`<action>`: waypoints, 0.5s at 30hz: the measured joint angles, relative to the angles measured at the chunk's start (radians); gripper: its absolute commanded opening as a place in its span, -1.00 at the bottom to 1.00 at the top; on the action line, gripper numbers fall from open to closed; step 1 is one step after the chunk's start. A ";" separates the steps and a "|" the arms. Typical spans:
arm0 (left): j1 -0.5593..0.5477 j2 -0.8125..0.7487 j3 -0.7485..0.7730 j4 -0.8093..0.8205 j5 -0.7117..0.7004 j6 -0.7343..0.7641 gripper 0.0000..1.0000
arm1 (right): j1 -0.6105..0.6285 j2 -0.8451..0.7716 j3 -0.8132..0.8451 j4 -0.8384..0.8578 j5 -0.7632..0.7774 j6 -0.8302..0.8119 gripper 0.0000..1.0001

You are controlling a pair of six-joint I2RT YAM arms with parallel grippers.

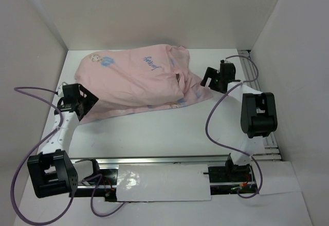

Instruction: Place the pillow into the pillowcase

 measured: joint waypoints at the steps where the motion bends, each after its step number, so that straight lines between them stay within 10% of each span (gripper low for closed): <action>1: 0.012 0.019 0.008 0.008 -0.005 0.003 1.00 | -0.013 0.000 -0.024 -0.009 0.017 0.000 1.00; 15: 0.109 0.275 0.058 0.151 0.014 0.060 0.91 | -0.040 0.017 -0.096 -0.034 -0.034 0.008 1.00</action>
